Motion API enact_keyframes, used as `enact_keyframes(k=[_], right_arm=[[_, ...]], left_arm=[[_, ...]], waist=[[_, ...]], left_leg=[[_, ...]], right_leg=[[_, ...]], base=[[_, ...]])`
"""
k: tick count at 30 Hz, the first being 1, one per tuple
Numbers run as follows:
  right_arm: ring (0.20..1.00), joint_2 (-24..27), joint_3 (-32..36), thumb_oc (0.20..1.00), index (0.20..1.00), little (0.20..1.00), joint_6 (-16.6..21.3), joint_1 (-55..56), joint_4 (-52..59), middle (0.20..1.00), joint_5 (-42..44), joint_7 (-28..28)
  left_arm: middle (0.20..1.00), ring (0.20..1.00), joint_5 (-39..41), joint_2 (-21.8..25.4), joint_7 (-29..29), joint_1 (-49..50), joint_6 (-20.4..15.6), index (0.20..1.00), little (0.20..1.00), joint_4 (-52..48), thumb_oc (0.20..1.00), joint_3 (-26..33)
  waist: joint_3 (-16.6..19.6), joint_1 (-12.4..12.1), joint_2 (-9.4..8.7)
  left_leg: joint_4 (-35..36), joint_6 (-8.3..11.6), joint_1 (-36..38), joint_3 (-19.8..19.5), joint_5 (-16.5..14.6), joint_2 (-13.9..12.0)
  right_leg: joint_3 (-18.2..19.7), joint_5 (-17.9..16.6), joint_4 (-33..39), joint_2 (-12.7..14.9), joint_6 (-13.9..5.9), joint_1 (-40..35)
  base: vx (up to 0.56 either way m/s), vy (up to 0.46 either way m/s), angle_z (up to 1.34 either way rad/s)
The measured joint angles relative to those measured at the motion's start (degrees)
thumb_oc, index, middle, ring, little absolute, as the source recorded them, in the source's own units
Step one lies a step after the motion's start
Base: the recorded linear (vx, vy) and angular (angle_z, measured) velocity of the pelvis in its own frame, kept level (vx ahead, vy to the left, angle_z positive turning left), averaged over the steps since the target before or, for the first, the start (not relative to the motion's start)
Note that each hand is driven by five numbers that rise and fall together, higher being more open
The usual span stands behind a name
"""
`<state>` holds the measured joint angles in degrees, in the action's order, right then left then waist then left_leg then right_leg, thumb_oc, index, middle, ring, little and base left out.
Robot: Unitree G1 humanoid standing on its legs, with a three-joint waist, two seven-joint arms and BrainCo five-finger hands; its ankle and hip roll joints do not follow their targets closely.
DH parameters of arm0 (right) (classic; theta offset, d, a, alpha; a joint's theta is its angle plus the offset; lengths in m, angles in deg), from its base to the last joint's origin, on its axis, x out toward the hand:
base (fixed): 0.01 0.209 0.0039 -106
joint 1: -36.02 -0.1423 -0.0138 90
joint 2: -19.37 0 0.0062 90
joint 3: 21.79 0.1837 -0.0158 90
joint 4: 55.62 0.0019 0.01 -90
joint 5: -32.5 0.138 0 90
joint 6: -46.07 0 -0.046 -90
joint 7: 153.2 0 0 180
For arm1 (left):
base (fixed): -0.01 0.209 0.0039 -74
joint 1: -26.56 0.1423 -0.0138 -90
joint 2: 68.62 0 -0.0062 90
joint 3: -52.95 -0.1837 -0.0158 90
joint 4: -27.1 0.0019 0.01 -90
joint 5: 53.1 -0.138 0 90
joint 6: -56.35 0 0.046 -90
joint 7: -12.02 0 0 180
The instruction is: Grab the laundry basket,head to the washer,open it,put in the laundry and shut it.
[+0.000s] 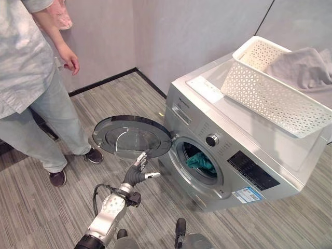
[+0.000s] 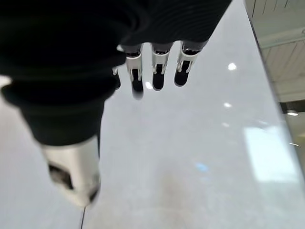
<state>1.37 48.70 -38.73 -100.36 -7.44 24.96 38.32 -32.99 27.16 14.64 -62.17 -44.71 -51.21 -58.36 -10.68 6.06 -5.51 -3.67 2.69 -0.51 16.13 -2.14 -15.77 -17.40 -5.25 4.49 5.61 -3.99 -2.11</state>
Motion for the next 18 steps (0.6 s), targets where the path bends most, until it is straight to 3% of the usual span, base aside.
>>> enact_keyframes(k=[2,3,7,10,11,12,13,14,15,18], right_arm=[[1.000,-0.97,-6.14,1.000,1.000,1.000,0.86,-5.68,-4.13,1.000,-0.13,-1.85],[1.000,-1.74,-12.33,1.000,1.000,1.000,0.71,-10.42,-6.74,1.000,-0.21,-3.05],[1.000,-5.41,-27.52,1.000,1.000,1.000,0.15,-20.47,-11.41,1.000,-2.45,-5.96],[1.000,-11.26,-30.76,1.000,1.000,1.000,0.51,-23.10,-16.28,1.000,-2.98,-6.98],[1.000,-14.50,-30.72,1.000,1.000,1.000,0.89,-22.09,-16.89,1.000,-3.75,-7.86],[1.000,-15.28,-30.84,1.000,1.000,1.000,0.89,-22.10,-16.38,1.000,-3.99,-8.01],[1.000,-15.74,-31.19,1.000,1.000,1.000,1.04,-22.21,-15.74,1.000,-4.06,-8.08],[1.000,-15.77,-31.17,1.000,1.000,1.000,1.34,-22.18,-15.75,1.000,-4.09,-8.12],[1.000,-15.71,-31.18,1.000,1.000,1.000,1.28,-22.50,-15.89,1.000,-4.09,-8.15],[1.000,-14.14,-31.10,1.000,1.000,1.000,1.22,-22.57,-16.69,1.000,-4.08,-8.12]], left_arm=[[1.000,1.000,0.05,1.65,0.76,1.66,0.08,1.000,1.000,-0.27,1.000,-0.10],[1.000,1.000,0.05,2.23,1.07,2.38,0.10,1.000,1.000,-0.31,1.000,-0.02],[1.000,1.000,0.10,3.60,2.39,4.44,0.14,1.000,1.000,-0.43,1.000,1.56],[1.000,1.000,0.22,3.77,2.70,5.81,0.13,1.000,1.000,-0.49,1.000,3.10],[1.000,1.000,0.30,3.93,2.63,6.46,0.31,1.000,1.000,0.64,1.000,4.75],[1.000,1.000,0.41,4.14,2.50,6.67,0.43,1.000,1.000,0.99,1.000,5.46],[1.000,1.000,1.20,4.82,2.46,6.86,0.63,1.000,1.000,1.11,1.000,5.52],[1.000,1.000,2.05,5.46,2.44,6.95,1.35,1.000,1.000,1.19,1.000,5.14],[1.000,1.000,2.09,5.24,2.43,7.28,1.36,1.000,1.000,1.12,1.000,4.65],[1.000,1.000,2.09,4.80,2.85,7.36,1.45,1.000,1.000,-0.16,1.000,0.89]], waist=[[0.10,-1.38,0.40],[0.27,-1.86,0.57],[2.64,-1.43,0.63],[3.95,-2.34,0.50],[4.14,-5.16,-0.36],[4.14,-6.05,-1.13],[4.32,-7.16,-1.99],[4.61,-7.49,-3.12],[4.43,-8.28,-4.45],[4.18,-8.28,-5.34]], left_leg=[[1.01,2.37,1.29,-2.75,2.00,0.34],[0.97,3.20,1.38,-3.02,2.05,0.27],[2.17,4.96,2.54,-2.36,2.96,0.72],[0.59,6.10,2.50,-2.71,3.78,-0.37],[-5.89,6.65,0.19,-4.93,4.10,-2.22],[-9.76,7.85,-1.58,-8.07,4.87,-2.80],[-14.27,8.50,-4.35,-12.55,6.21,-2.78],[-18.12,6.71,-7.42,-16.04,8.85,-2.81],[-18.99,5.87,-8.54,-16.49,9.17,-2.83],[-14.08,5.83,-9.43,-12.95,8.78,-1.06]], right_leg=[[1.50,-0.05,-0.16,-0.84,-0.10,0.01],[2.43,-0.34,-0.10,-0.94,-0.23,-0.11],[2.86,-0.68,-0.29,-0.59,-0.71,0.09],[2.75,0.21,-0.97,-2.17,-0.06,0.07],[4.29,4.74,-8.50,-3.65,3.10,3.04],[4.30,6.98,-13.59,-3.73,4.72,5.19],[4.65,9.66,-17.74,-3.54,5.42,6.96],[3.48,10.58,-18.18,-3.01,5.49,6.72],[2.97,10.78,-17.78,-2.93,5.94,6.35],[2.46,10.51,-15.05,-3.01,5.88,6.19]], base=[[0.05,-0.138,-0.39],[0.05,-0.184,-0.40],[0.03,-0.159,-0.09],[0.05,-0.395,-0.11],[0.03,-0.444,-0.31],[0.02,-0.351,-0.24],[0.03,-0.126,0.20],[0.06,-0.047,0.37],[0.10,-0.038,0.51],[0.21,0.135,0.56]])
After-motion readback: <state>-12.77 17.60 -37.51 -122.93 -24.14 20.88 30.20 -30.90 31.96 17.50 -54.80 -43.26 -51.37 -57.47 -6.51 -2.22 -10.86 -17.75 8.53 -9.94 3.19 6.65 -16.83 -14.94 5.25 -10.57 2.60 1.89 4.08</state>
